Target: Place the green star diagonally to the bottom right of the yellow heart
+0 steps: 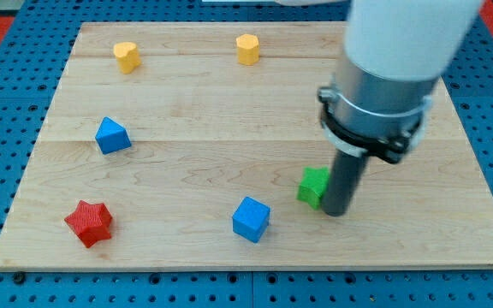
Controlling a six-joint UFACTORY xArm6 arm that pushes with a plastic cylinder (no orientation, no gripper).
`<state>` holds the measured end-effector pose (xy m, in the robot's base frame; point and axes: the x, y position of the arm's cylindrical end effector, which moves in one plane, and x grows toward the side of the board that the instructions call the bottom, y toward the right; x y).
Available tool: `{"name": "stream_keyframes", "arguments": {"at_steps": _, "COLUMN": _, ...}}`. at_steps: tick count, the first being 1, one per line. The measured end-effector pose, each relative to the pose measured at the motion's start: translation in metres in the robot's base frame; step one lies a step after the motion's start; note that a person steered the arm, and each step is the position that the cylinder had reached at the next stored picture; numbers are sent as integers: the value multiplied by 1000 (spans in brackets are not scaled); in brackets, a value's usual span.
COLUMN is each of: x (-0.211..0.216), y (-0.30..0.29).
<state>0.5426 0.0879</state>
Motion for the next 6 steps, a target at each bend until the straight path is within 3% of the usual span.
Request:
{"name": "stream_keyframes", "arguments": {"at_steps": 4, "x": -79, "y": -120}}
{"name": "stream_keyframes", "arguments": {"at_steps": 5, "x": -77, "y": -137}}
{"name": "stream_keyframes", "arguments": {"at_steps": 6, "x": -25, "y": -136}}
